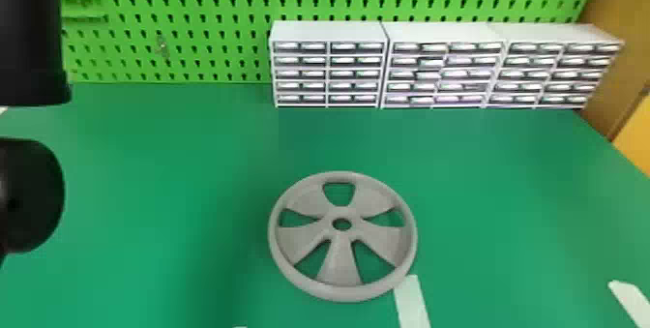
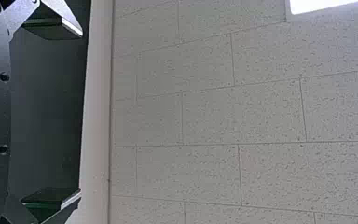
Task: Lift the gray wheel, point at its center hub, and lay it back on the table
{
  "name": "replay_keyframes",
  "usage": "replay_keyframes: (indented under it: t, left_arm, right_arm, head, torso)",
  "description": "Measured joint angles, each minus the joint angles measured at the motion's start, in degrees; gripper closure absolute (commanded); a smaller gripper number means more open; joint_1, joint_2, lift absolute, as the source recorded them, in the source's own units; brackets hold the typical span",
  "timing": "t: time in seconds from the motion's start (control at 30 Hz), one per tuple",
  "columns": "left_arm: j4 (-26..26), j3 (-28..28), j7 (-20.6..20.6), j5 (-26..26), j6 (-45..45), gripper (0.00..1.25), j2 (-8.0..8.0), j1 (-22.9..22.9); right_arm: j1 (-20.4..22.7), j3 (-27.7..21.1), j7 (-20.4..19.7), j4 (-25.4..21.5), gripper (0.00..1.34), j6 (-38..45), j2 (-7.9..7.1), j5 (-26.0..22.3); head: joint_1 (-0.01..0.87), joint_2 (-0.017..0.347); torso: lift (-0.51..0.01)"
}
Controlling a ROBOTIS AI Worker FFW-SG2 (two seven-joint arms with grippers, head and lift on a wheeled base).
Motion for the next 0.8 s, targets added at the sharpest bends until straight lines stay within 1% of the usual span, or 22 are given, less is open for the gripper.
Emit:
replay_keyframes:
  t: [0.8]
  left_arm:
    - [-0.26,0.08,0.27,0.05,0.0,0.51,0.0,0.34]
  right_arm:
    - [-0.01,0.46,-0.32,-0.09,0.11,0.17,-0.13,0.21]
  head:
    - [0.692,0.048]
  torso:
    - [-0.096]
